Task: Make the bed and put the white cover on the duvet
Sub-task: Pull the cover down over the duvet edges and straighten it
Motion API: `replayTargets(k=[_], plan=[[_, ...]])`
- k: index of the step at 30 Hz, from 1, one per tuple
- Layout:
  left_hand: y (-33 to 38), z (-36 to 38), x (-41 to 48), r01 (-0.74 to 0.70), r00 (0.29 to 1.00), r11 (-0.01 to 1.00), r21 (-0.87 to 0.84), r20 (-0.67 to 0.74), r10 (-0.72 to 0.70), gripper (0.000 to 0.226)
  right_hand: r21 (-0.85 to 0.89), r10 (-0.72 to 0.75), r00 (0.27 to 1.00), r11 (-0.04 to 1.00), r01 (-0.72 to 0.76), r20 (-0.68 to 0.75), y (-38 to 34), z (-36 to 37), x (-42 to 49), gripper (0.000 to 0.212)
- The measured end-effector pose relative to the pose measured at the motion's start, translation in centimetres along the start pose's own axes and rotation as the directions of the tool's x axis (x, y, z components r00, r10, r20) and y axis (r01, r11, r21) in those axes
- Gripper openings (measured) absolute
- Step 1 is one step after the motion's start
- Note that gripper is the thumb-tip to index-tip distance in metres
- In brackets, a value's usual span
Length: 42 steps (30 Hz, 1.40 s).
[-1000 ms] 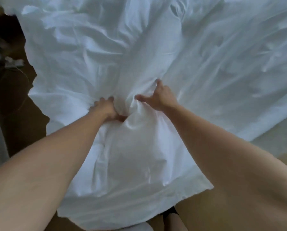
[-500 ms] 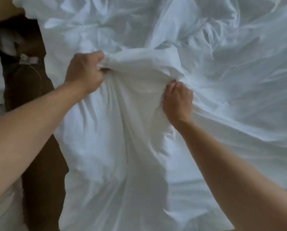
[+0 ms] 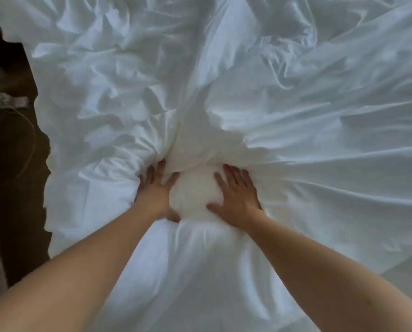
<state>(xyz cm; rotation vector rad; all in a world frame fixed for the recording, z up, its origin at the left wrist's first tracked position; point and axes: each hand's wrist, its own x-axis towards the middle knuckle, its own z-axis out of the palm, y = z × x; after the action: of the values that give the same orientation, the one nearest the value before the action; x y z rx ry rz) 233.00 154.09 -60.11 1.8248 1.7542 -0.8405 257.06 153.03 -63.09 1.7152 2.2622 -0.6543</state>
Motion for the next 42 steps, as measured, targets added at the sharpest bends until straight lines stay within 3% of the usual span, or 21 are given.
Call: replayTargets(k=[4,7,9,11,12,14,16,18,21,22,24,26,27,29,30,32,34,35,39,40,42], plan=[[7.1,-2.5,0.5,0.028,0.997,0.991,-0.130,-0.067,-0.037,0.114,0.020,0.172,0.985,0.985,-0.171,-0.035,5.8,0.1,-4.0,0.100],[15.6,-3.8,-0.8,-0.291,0.928,0.935,-0.202,-0.297,0.224,0.104,0.070,0.193,0.979,0.980,-0.189,-0.059,6.7,-0.7,-4.4,0.093],[19.6,-3.0,-1.2,-0.385,0.911,0.886,-0.256,-0.256,0.322,0.116,-0.039,0.162,0.958,0.984,-0.176,-0.237,8.6,-3.1,-4.0,0.065],[22.2,-1.0,-0.4,-0.305,0.952,0.933,-0.191,-0.083,0.295,0.125,-0.144,0.181,0.868,0.951,-0.274,-0.462,13.5,-5.2,-4.4,0.053],[23.3,-0.5,-0.1,-0.239,0.971,0.963,-0.123,-0.012,0.240,0.126,-0.124,0.276,0.853,0.924,-0.363,-0.442,17.1,-6.1,-5.3,0.064],[25.8,-1.0,0.2,-0.102,0.994,0.994,-0.050,0.041,0.104,0.119,-0.066,0.549,0.811,0.819,-0.571,-0.203,25.1,-6.1,-8.3,0.092],[29.4,-3.0,-0.6,-0.077,0.993,0.993,-0.091,-0.091,0.069,0.084,-0.023,0.651,0.759,0.759,-0.650,0.011,31.3,-4.6,-12.0,0.099],[34.2,-4.7,-1.5,-0.214,0.909,0.962,-0.167,-0.395,0.133,0.049,0.067,0.597,0.792,0.792,-0.607,0.128,34.6,-3.5,-14.1,0.095],[43.0,-6.6,-2.8,-0.444,0.710,0.885,-0.137,-0.656,0.255,0.059,0.129,0.421,0.875,0.879,-0.459,0.241,37.0,-4.9,-15.0,0.087],[45.9,-7.0,-3.1,-0.452,0.721,0.886,-0.104,-0.628,0.294,0.072,0.141,0.367,0.907,0.906,-0.398,0.204,37.8,-6.4,-15.6,0.077],[51.2,-7.3,-2.9,-0.357,0.884,0.926,-0.123,-0.363,0.293,0.093,0.172,0.334,0.935,0.935,-0.311,-0.122,40.6,-9.5,-17.6,0.048],[54.7,-6.7,-1.9,-0.201,0.978,0.973,-0.115,-0.085,0.192,0.096,0.179,0.352,0.809,0.936,-0.303,-0.471,44.4,-12.3,-20.1,0.039],[56.0,-6.6,-1.5,-0.171,0.985,0.977,-0.127,-0.045,0.167,0.091,0.231,0.396,0.732,0.918,-0.322,-0.554,46.9,-13.4,-21.2,0.041],[58.9,-7.6,-1.4,-0.248,0.963,0.920,-0.302,-0.183,0.200,0.070,0.500,0.628,0.625,0.768,-0.401,-0.464,52.2,-15.0,-22.5,0.046],[60.6,-8.4,-1.3,-0.315,0.925,0.854,-0.415,-0.334,0.179,0.057,0.663,0.761,0.558,0.609,-0.436,-0.331,55.0,-15.3,-22.5,0.047],[64.4,-10.9,-1.1,-0.413,0.796,0.765,-0.494,-0.604,0.040,0.052,0.908,0.894,0.448,0.163,-0.386,0.030,60.1,-15.1,-21.9,0.046],[67.8,-14.2,-0.6,-0.400,0.714,0.782,-0.479,-0.697,-0.062,0.075,0.926,0.755,0.539,-0.272,-0.263,0.375,63.4,-14.1,-20.8,0.055],[69.2,-15.9,0.2,-0.343,0.732,0.806,-0.482,-0.675,-0.092,0.087,0.889,0.660,0.601,-0.396,-0.231,0.451,64.6,-13.4,-19.9,0.065],[71.2,-21.3,6.5,-0.095,0.858,0.822,-0.561,-0.466,-0.219,0.116,0.864,0.507,0.743,-0.465,-0.190,0.437,69.3,-12.3,-14.7,0.124],[70.9,-22.5,8.8,-0.049,0.879,0.802,-0.595,-0.407,-0.248,0.119,0.855,0.454,0.771,-0.472,-0.216,0.446,70.3,-12.5,-13.4,0.123],[69.8,-24.7,12.0,0.075,0.878,0.744,-0.664,-0.310,-0.366,0.123,0.872,0.328,0.849,-0.411,-0.267,0.415,70.7,-14.7,-11.0,0.092]])
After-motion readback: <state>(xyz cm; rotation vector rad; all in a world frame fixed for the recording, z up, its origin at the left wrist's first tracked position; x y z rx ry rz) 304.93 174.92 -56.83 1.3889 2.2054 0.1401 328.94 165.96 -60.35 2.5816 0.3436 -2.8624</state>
